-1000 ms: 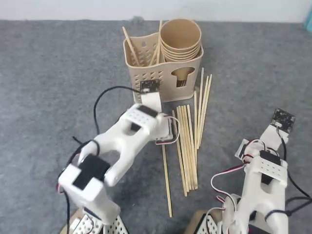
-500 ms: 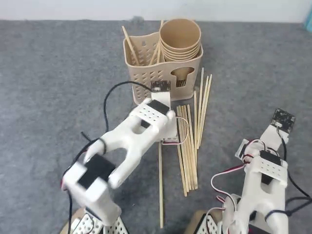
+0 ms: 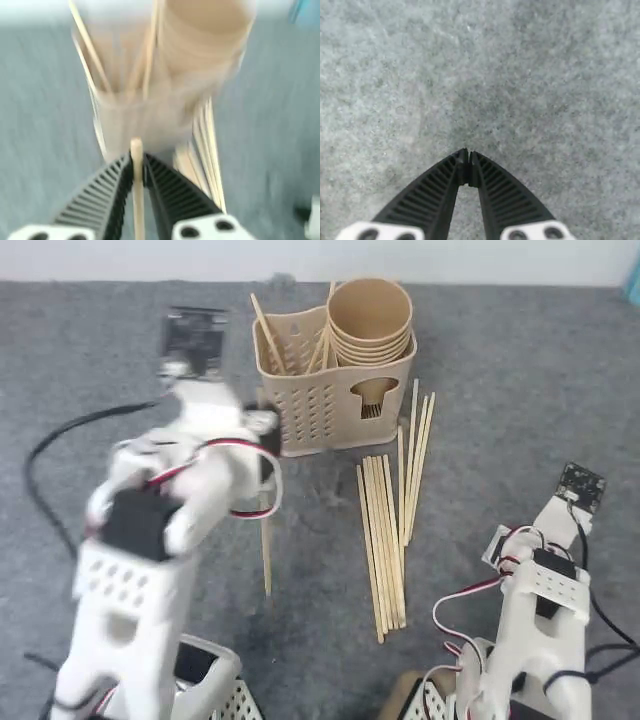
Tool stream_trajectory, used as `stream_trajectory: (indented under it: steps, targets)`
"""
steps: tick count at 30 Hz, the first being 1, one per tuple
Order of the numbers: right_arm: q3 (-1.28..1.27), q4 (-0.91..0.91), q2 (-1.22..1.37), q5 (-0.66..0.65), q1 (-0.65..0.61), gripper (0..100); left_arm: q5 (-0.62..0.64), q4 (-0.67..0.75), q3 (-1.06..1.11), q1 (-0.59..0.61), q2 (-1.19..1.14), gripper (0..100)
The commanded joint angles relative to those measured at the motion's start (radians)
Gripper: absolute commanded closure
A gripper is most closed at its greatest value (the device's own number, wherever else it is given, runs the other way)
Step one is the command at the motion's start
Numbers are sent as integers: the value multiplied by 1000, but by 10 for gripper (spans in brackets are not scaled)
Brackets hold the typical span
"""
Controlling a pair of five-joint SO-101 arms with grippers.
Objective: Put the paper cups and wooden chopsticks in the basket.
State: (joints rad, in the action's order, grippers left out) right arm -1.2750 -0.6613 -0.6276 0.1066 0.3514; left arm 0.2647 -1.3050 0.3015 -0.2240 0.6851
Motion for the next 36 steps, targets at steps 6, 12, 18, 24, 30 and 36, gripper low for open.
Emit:
stream_trajectory:
  steps: [6, 12, 18, 24, 30, 36]
  targets:
    - [5, 18, -31, -14, 13, 991, -12, 539, -145, 141, 64, 990]
    - [5, 21, -30, -14, 13, 991, -18, 985, -93, 149, 63, 990]
    - [5, 24, -30, -14, 13, 991, -18, 1254, -76, 144, -68, 990]
    - [5, 25, -30, -14, 13, 991, -18, 1158, -150, 153, -256, 990]
    - [5, 25, -30, -14, 12, 991, -18, 945, -143, 144, -327, 990]
    - [5, 27, -30, -14, 12, 991, -20, 907, -62, 150, -446, 989]
